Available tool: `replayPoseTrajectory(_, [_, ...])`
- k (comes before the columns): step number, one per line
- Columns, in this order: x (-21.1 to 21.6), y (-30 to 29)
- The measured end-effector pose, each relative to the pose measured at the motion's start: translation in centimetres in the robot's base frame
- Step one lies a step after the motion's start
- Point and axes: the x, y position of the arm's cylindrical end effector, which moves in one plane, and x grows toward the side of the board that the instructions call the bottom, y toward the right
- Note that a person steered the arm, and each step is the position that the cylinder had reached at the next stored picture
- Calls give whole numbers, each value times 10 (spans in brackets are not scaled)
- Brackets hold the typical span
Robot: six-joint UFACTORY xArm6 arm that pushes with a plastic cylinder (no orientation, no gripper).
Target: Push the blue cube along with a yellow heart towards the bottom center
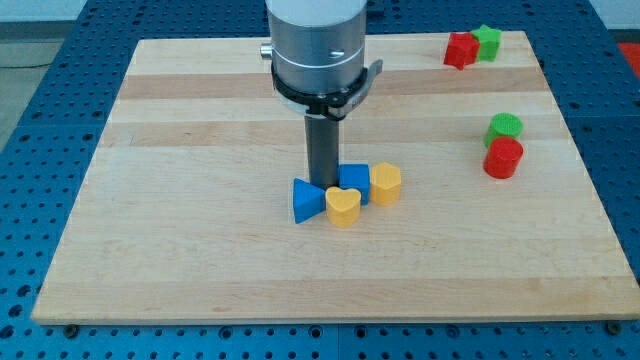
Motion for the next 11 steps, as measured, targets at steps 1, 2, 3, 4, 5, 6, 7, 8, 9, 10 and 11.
replayPoseTrajectory(1, [8,4])
replayPoseTrajectory(2, [-2,-2])
replayPoseTrajectory(3, [-34,2])
replayPoseTrajectory(4, [-37,25])
replayPoseTrajectory(5, [-36,35])
replayPoseTrajectory(6, [-21,35])
replayPoseTrajectory(7, [-2,35])
replayPoseTrajectory(8, [12,35])
replayPoseTrajectory(9, [21,35])
replayPoseTrajectory(10, [34,35])
replayPoseTrajectory(11, [48,35])
